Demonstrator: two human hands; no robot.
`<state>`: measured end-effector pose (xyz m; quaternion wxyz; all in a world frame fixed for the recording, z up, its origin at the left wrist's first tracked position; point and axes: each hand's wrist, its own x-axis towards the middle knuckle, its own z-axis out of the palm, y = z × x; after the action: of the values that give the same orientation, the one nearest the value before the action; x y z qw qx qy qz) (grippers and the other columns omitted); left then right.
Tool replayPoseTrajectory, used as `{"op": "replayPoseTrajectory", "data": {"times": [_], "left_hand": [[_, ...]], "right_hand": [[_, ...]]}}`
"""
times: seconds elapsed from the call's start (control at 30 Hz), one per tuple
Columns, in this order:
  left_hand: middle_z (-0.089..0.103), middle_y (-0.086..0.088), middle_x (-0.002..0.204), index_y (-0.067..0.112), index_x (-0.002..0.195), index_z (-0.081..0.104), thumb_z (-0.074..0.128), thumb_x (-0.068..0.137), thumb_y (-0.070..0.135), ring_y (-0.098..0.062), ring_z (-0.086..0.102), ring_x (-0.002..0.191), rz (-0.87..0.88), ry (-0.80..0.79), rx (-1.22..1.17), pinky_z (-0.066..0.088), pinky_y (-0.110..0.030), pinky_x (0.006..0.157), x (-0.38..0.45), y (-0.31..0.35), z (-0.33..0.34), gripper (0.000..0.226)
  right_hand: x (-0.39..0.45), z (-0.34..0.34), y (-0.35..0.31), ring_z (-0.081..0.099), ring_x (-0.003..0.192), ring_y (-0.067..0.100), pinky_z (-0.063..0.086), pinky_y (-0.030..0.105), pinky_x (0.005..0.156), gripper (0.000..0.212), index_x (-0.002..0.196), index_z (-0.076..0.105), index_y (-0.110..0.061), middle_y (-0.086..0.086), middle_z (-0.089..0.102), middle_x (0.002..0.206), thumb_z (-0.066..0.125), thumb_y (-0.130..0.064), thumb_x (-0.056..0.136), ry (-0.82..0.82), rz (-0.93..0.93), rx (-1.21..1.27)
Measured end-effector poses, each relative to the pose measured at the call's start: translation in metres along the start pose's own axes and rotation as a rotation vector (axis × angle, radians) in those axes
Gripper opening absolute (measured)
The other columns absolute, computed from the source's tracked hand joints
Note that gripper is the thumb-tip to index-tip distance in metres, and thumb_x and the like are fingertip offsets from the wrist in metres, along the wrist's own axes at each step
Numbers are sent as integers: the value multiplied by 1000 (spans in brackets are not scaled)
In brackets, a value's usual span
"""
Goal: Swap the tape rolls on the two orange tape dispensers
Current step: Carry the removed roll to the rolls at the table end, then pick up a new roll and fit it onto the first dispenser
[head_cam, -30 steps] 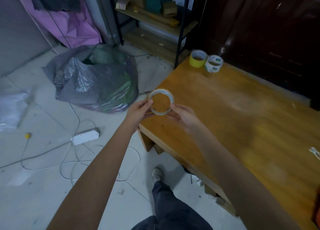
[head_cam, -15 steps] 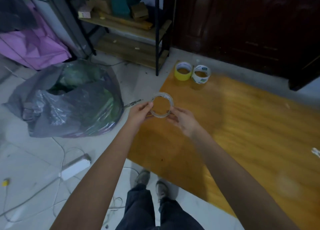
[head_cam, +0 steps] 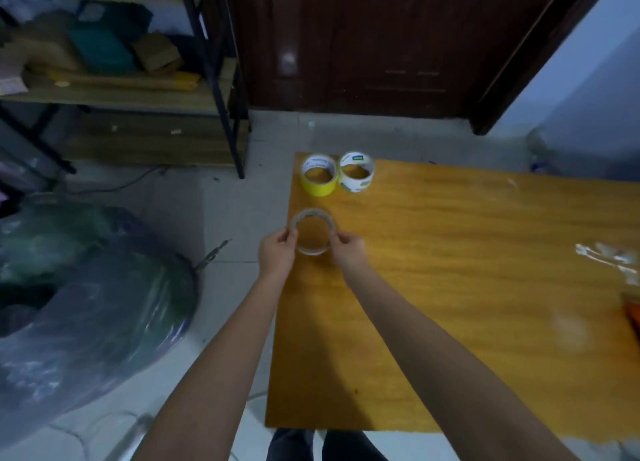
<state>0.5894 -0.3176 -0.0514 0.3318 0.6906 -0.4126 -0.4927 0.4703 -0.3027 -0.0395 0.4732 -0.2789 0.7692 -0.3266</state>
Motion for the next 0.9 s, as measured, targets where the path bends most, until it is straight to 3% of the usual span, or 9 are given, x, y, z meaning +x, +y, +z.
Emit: {"op": "replayPoseTrajectory", "data": {"times": [0.07, 0.1, 0.17, 0.27, 0.37, 0.43, 0.57, 0.7, 0.9], "left_hand": [[54, 13, 66, 11, 88, 71, 54, 92, 29, -20, 59, 80, 40, -23, 58, 54, -51, 83, 9, 1, 1, 25], [53, 15, 66, 17, 83, 70, 54, 93, 29, -20, 58, 79, 54, -33, 77, 54, -50, 82, 12, 1, 1, 23], [60, 4, 68, 27, 71, 61, 52, 93, 30, -24, 61, 76, 101, -48, 141, 53, -47, 77, 18, -1, 2, 24], [67, -15, 85, 16, 86, 63, 49, 95, 33, -27, 62, 79, 142, -63, 237, 51, -46, 75, 27, -2, 2, 24], [57, -14, 122, 9, 125, 54, 44, 96, 34, -27, 57, 109, 187, 1, 369, 46, -39, 89, 17, 2, -2, 39], [55, -10, 129, 10, 133, 47, 45, 96, 27, -26, 54, 115, 389, 74, 544, 44, -36, 92, -1, -1, -3, 41], [38, -10, 149, 12, 142, 36, 56, 87, 28, -26, 34, 139, 681, -24, 974, 22, -40, 113, -32, -28, 7, 61], [34, -13, 151, 11, 144, 32, 58, 83, 34, -28, 31, 140, 681, -62, 1121, 23, -49, 112, -40, -52, 16, 70], [31, -13, 153, 11, 145, 25, 57, 85, 34, -29, 29, 141, 676, -39, 1176, 9, -45, 114, -28, -53, 18, 72]], "right_hand": [[5, 6, 0, 63, 90, 27, 55, 44, 86, 36, 118, 64, -5, 12, 66, 98, 51, -29, 95, 31, 31, -2], [8, 8, -1, 61, 84, 27, 54, 44, 83, 35, 118, 64, -5, 12, 65, 93, 50, -28, 95, 40, 38, -12], [15, 9, -2, 58, 77, 23, 53, 41, 75, 35, 119, 63, -7, 9, 62, 86, 49, -28, 96, 40, 47, -53], [23, 6, -5, 55, 64, 19, 45, 32, 60, 37, 117, 65, -7, 9, 62, 80, 47, -32, 96, 12, 37, -163], [33, 1, -17, 62, 85, 24, 46, 31, 67, 33, 120, 60, -12, 10, 65, 111, 46, -28, 96, 124, -217, -393], [42, -3, -35, 62, 100, 23, 46, 30, 69, 37, 130, 53, -19, 2, 55, 131, 48, -21, 93, 190, -447, -558], [73, 2, -72, 60, 108, 27, 49, 34, 68, 53, 139, 43, -24, 0, 45, 144, 49, -9, 88, 20, -681, -919], [97, 8, -79, 61, 107, 30, 45, 35, 68, 60, 142, 38, -24, 7, 48, 136, 53, -8, 86, -102, -621, -1236], [101, 5, -85, 65, 96, 30, 43, 32, 66, 47, 131, 50, -18, 11, 67, 109, 47, 0, 88, -47, -666, -1223]]}}
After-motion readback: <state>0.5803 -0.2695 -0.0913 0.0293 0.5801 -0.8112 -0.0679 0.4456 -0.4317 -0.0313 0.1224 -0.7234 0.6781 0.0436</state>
